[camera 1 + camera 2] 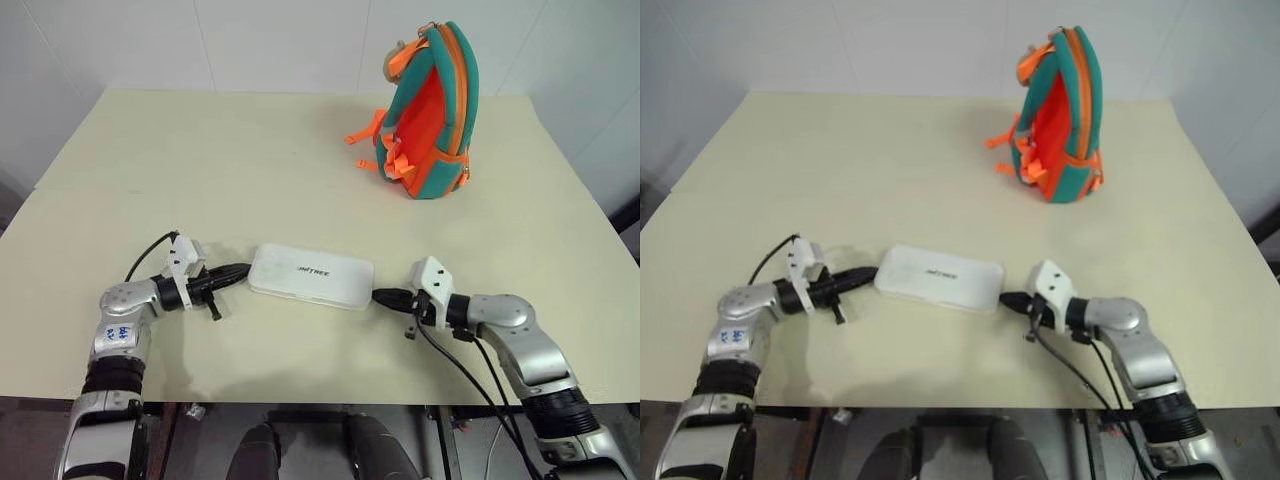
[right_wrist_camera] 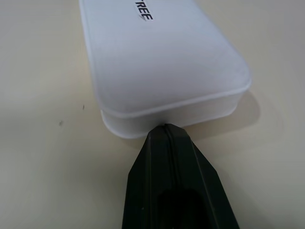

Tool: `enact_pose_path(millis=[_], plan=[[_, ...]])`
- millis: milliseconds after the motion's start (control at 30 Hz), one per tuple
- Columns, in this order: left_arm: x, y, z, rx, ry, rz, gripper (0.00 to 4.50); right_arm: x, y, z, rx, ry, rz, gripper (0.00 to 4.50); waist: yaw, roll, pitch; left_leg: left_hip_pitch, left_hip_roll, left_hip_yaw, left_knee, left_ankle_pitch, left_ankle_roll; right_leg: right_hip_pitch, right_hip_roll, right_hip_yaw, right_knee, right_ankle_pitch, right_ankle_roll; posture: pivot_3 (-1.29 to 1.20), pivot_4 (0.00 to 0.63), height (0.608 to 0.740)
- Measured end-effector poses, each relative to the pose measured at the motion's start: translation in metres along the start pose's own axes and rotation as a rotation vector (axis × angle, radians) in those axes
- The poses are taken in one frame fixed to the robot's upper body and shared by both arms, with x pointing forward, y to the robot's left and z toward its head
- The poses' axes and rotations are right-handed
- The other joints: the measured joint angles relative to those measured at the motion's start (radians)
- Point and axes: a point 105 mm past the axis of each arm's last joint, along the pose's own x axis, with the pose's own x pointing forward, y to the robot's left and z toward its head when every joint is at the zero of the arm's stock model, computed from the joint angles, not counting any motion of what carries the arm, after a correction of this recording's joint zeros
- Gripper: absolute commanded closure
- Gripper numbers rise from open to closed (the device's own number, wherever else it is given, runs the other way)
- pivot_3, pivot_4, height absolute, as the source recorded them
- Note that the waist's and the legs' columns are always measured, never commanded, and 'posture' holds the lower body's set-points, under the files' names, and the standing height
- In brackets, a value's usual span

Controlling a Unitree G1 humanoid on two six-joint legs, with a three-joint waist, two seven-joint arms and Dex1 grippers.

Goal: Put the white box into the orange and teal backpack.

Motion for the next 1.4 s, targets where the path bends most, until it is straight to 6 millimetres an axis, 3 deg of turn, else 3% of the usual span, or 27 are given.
enact_pose_path(millis=[233,667,733,967,1133,1167,1233,1400], plan=[[0.004,-0.015,-0.004,-0.031,0.011,-0.033,4.47,-0.013,-0.004,-0.005,0.008,0.010,0.030,4.49,-0.001,0.000,0.000,0.002,0.000,0.000,0.000,0.000,0.000,0.002,0.000,0.000,0.000,0.000,0.000,0.00,0.150,0.740],[0.005,-0.016,-0.002,-0.054,0.012,-0.036,4.47,-0.017,-0.006,-0.010,0.013,-0.050,0.075,4.49,-0.002,0.000,0.000,0.002,0.000,0.000,0.001,0.000,0.000,0.002,0.000,0.000,0.000,0.000,0.000,0.00,0.150,0.740],[0.004,-0.019,-0.002,-0.059,0.023,-0.059,4.50,-0.019,-0.009,-0.013,0.018,-0.053,0.057,4.13,-0.002,0.000,0.000,0.002,0.000,0.000,0.000,0.000,0.000,0.002,0.000,0.000,-0.001,0.000,0.000,0.00,0.150,0.740],[-0.003,-0.017,-0.002,-0.067,0.079,-0.072,2.34,-0.027,-0.024,-0.011,-0.004,-0.055,0.007,1.86,-0.004,0.000,0.000,0.002,0.000,0.000,0.000,0.001,0.000,0.002,0.000,0.000,-0.001,0.000,0.000,0.00,0.150,0.740],[-0.020,-0.002,0.020,-0.110,0.102,-0.066,0.77,-0.046,-0.048,-0.003,0.032,-0.013,-0.065,0.20,-0.005,0.000,0.000,0.002,0.000,0.000,0.000,0.001,0.000,0.002,0.000,0.000,-0.001,0.000,0.000,0.00,0.150,0.740],[-0.021,0.000,0.024,-0.132,0.097,-0.070,0.43,-0.049,-0.050,0.001,0.047,-0.010,-0.062,0.00,-0.004,0.000,0.000,0.002,0.000,0.000,0.000,0.001,0.000,0.002,0.000,0.000,-0.001,0.000,0.000,0.00,0.150,0.740],[-0.023,-0.001,0.026,-0.205,0.101,-0.089,0.01,-0.052,-0.050,0.008,0.082,0.003,-0.040,0.00,-0.005,0.000,0.000,0.002,0.000,0.000,-0.001,0.001,0.000,0.002,0.000,0.000,-0.001,0.000,-0.001,0.00,0.150,0.740],[-0.025,-0.014,0.026,-0.400,0.167,-0.169,0.01,-0.061,-0.046,0.011,0.241,0.081,-0.010,0.00,-0.004,0.001,0.000,0.001,0.000,-0.001,-0.002,0.000,0.000,0.001,0.000,-0.001,-0.002,-0.001,-0.001,0.00,0.150,0.740]])
